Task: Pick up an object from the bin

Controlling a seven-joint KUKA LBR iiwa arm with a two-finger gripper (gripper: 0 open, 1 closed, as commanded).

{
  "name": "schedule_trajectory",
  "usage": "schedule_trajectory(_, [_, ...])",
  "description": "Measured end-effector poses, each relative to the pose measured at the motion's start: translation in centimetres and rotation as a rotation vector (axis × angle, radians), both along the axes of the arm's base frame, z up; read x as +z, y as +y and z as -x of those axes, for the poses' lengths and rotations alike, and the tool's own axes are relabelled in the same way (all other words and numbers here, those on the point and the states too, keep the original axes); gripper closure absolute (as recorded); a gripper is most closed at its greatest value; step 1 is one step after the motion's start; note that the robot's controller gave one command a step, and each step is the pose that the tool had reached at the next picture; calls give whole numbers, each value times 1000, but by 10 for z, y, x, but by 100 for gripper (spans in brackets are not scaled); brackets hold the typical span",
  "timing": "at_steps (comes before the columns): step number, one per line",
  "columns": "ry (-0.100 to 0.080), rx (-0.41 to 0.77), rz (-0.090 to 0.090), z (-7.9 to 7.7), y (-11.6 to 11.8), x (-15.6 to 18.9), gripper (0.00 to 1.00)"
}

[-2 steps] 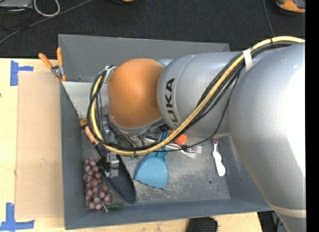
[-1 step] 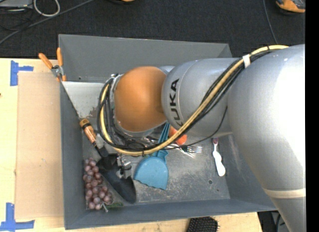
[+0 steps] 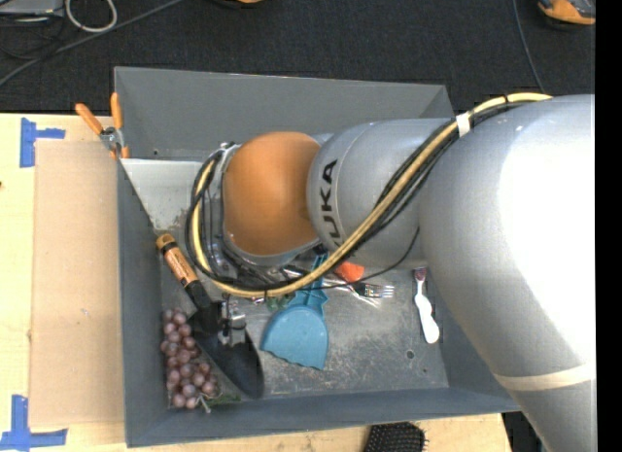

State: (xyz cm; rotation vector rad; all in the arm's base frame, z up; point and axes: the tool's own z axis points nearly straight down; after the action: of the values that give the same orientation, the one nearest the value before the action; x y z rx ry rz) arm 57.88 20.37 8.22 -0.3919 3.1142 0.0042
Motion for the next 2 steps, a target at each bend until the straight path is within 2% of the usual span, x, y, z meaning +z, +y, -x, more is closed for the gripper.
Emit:
schedule_trajectory(1, [-5, 145, 7, -3, 4, -6, 0])
schedule_trajectory(2, [-3, 179, 2, -2, 1, -9, 0])
